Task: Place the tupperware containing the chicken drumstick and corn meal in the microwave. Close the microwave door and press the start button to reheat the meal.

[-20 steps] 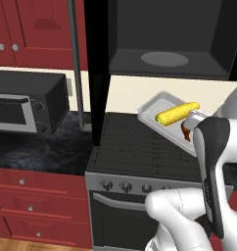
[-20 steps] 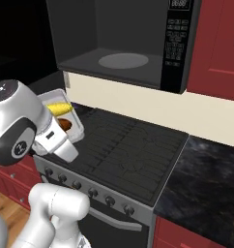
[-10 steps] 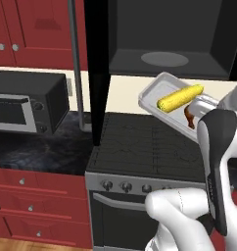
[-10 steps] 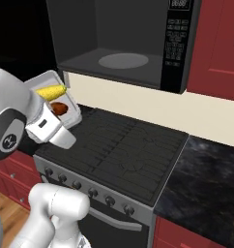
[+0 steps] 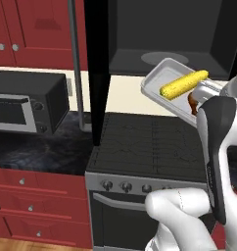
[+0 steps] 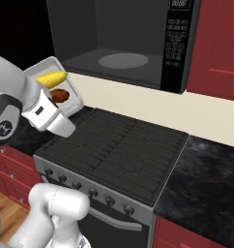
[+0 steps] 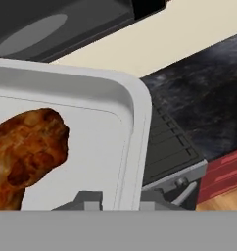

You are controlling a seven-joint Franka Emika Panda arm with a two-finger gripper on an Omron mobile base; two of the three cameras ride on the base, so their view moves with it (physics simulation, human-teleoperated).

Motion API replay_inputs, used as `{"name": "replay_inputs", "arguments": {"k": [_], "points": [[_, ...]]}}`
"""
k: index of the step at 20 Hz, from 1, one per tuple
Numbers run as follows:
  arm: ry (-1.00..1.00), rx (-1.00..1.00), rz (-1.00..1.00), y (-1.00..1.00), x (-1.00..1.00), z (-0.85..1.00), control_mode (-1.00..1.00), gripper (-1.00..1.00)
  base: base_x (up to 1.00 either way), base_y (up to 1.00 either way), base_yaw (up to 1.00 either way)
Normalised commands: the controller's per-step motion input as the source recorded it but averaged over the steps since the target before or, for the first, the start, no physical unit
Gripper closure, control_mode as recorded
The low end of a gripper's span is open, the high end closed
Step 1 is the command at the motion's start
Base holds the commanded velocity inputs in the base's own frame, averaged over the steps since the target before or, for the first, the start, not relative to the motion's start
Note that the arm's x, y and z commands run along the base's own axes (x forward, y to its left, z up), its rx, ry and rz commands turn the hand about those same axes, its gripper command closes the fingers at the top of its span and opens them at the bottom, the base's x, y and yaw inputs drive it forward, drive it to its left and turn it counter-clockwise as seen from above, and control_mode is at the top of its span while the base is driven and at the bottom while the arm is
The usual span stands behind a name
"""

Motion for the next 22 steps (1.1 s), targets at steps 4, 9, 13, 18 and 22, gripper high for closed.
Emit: {"name": "replay_inputs", "arguments": {"k": [4, 9, 13, 18, 22], "points": [[0.0, 0.0, -0.17, -0.23, 0.33, 0.0, -1.0, 1.0, 0.0, 0.0, 0.0], [-0.02, 0.01, -0.16, -0.4, 0.34, 0.01, -1.0, 1.0, 0.0, 0.0, 0.0], [-0.04, 0.01, -0.09, -0.32, 0.51, 0.2, -1.0, 1.0, 0.0, 0.0, 0.0], [-0.07, 0.01, -0.04, -0.26, 0.53, 0.28, -1.0, 1.0, 0.0, 0.0, 0.0], [-0.05, 0.0, -0.06, -0.18, 0.53, 0.15, -1.0, 1.0, 0.0, 0.0, 0.0]]}}
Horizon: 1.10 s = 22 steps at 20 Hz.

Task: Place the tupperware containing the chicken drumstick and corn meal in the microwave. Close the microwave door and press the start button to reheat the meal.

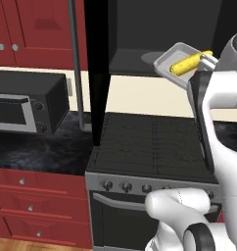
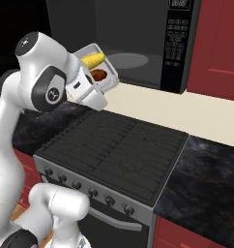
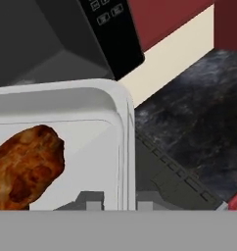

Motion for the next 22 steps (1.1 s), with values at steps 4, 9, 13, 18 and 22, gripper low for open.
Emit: {"name": "replay_inputs", "arguments": {"k": [4, 9, 13, 18, 22], "points": [[-0.02, 0.02, -0.07, -0.12, 0.56, 0.17, -1.0, 1.0, 0.0, 0.0, 0.0], [0.0, 0.09, -0.04, -0.02, 0.55, 0.33, -1.0, 1.0, 0.0, 0.0, 0.0], [0.0, 0.17, 0.0, -0.09, 0.57, 0.35, -1.0, 1.0, 0.0, 0.0, 0.0], [0.0, 0.1, 0.0, -0.11, 0.52, 0.06, -1.0, 1.0, 0.0, 0.0, 0.0], [0.0, 0.0, 0.0, -0.01, 0.54, -0.05, -1.0, 1.0, 0.0, 0.0, 0.0]]}}
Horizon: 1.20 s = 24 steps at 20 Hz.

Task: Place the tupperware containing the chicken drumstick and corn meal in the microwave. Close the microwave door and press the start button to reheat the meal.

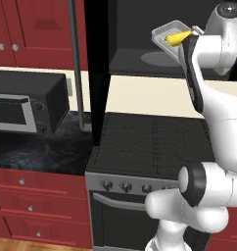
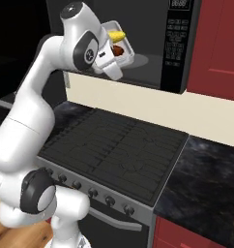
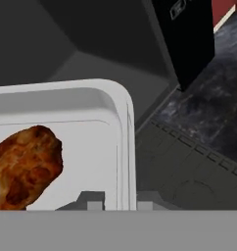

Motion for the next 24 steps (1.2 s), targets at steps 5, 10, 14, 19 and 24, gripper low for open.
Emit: {"name": "replay_inputs", "arguments": {"k": [5, 10, 14, 19, 24], "points": [[0.0, 0.0, 0.0, -0.01, 0.63, -0.2, -1.0, 1.0, 0.0, 0.0, 0.0], [0.0, 0.0, 0.0, -0.09, 0.54, -0.26, -1.0, 1.0, 0.0, 0.0, 0.0], [0.01, 0.0, -0.01, -0.2, 0.44, -0.03, -1.0, 1.0, 0.0, 0.0, 0.0], [0.08, 0.0, -0.07, -0.16, 0.46, 0.0, -1.0, 1.0, 0.0, 0.0, 0.0], [0.07, 0.0, -0.09, -0.07, 0.5, 0.02, -1.0, 1.0, 0.0, 0.0, 0.0]]}}
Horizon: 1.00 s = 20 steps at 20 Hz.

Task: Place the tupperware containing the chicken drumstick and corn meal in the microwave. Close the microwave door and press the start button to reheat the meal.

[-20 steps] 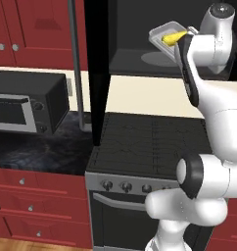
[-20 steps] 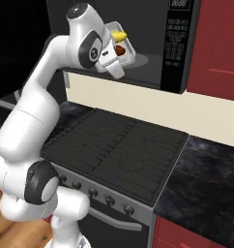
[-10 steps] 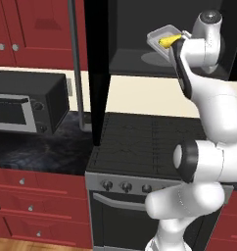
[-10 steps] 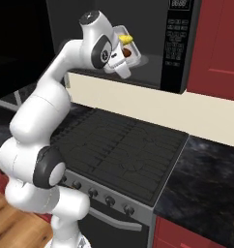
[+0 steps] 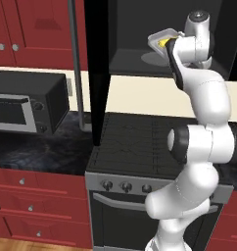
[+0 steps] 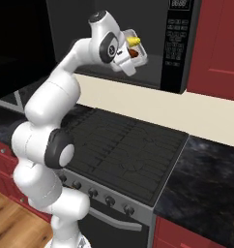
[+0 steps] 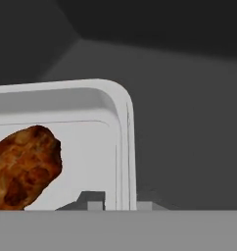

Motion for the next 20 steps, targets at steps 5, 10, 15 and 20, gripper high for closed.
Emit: {"name": "replay_inputs", "arguments": {"k": [5, 10, 15, 20], "points": [[0.02, 0.0, -0.08, -0.05, 0.53, 0.01, -1.0, 1.0, 0.0, 0.0, 0.0], [0.0, 0.0, -0.06, -0.03, 0.59, 0.0, -1.0, 1.0, 0.0, 0.0, 0.0], [-0.02, -0.01, -0.03, 0.0, 0.35, 0.0, -1.0, -1.0, 0.0, 0.0, 0.0], [-0.22, -0.13, 0.0, 0.1, -0.09, 0.0, -1.0, -1.0, 0.0, 0.0, 0.0]]}}
